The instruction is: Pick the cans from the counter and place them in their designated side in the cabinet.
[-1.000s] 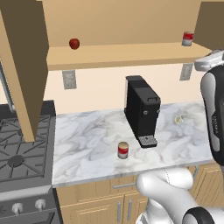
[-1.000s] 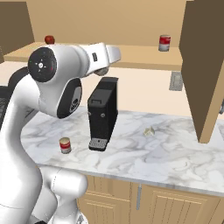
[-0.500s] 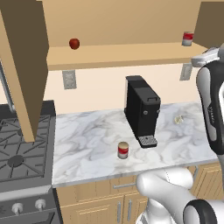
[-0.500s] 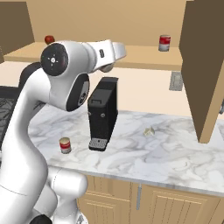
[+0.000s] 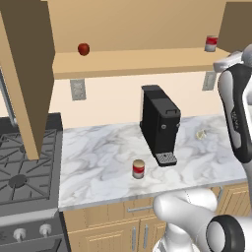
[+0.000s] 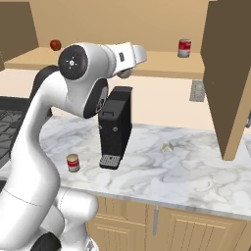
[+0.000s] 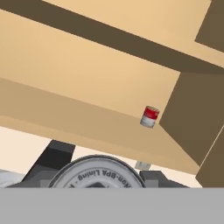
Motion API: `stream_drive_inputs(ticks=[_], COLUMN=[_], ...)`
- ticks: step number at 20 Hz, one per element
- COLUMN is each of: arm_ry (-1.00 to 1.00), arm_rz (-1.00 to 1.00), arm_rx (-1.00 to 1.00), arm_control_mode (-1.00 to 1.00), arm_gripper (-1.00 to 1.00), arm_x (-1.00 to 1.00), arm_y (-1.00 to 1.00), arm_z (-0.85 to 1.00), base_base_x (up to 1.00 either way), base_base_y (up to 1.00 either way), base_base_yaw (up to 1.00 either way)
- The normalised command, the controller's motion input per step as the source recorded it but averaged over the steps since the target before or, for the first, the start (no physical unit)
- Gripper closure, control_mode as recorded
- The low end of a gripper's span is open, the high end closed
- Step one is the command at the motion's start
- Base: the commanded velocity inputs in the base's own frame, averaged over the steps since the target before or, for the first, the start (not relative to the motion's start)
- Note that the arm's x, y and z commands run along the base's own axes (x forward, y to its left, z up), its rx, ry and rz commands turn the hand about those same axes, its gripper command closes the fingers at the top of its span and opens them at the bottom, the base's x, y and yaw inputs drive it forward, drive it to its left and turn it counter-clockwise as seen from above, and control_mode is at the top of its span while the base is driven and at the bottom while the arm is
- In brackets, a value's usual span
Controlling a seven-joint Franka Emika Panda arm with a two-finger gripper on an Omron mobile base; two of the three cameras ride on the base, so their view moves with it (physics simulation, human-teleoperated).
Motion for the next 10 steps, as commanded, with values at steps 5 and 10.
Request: stream_drive_inputs(ticks=[5, 10], arm_ry=[0.03, 0.03], arm_rz=[0.0, 0.0], arm_rx=[0.0, 0.0], arm_control_mode=[-1.0, -1.0], arm_gripper=[1.0, 1.0], arm_x=[0.16, 0.16], arm_y=[-0.16, -0.13], arm_z=[0.0, 0.0], base_base_x=[0.0, 0.0], base_base_y=[0.0, 0.0], base_base_yaw=[0.0, 0.0])
